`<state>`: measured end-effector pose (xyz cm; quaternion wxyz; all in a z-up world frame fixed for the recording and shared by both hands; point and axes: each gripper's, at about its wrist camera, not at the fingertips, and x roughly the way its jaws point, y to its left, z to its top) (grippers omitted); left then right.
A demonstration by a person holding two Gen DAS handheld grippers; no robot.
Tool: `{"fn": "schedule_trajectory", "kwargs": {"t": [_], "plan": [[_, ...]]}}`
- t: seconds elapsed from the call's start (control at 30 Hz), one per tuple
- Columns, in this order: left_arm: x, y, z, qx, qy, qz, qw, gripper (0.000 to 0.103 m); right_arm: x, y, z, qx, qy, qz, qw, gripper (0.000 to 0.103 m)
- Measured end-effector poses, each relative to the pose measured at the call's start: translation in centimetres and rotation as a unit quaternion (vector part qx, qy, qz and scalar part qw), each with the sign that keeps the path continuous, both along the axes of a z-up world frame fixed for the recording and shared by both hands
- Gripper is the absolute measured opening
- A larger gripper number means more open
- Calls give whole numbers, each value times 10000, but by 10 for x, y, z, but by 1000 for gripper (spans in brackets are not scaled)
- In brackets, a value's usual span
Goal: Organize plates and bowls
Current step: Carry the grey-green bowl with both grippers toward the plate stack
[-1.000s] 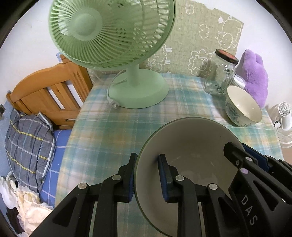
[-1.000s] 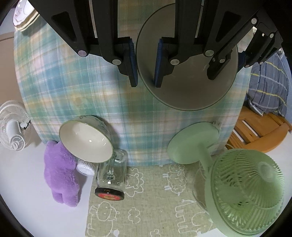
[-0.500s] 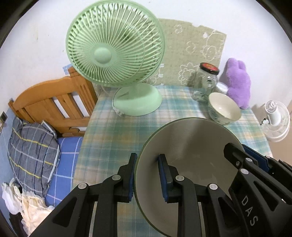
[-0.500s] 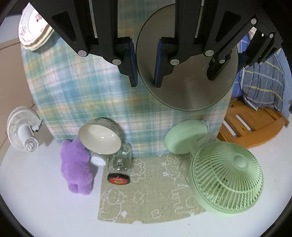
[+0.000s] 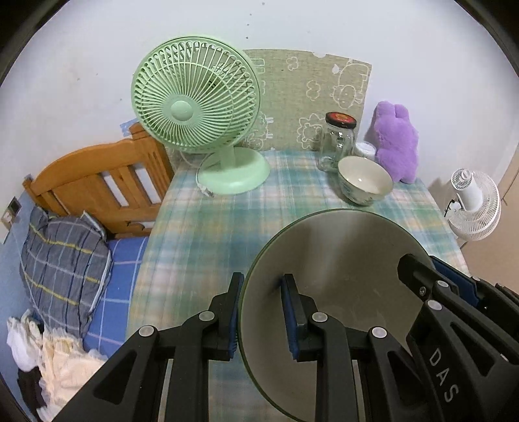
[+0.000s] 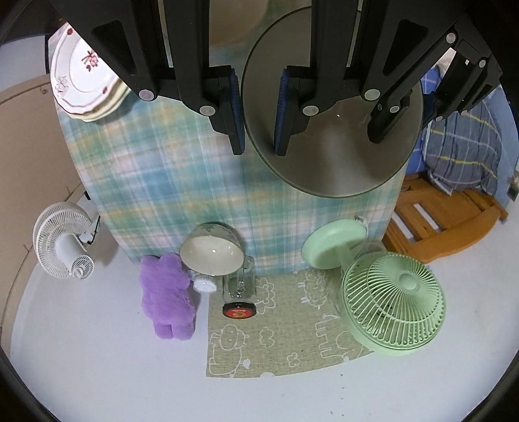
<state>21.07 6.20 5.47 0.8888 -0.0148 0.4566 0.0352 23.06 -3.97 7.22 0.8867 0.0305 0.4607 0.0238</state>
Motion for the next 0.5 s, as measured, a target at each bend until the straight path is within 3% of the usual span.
{"fn": "schedule_trajectory", "kwargs": {"t": [0.5], "plan": [[-62,-56,-14,-73,198,286,9994,21,-61,-55,-11,-101,200,350,9991,22]]}}
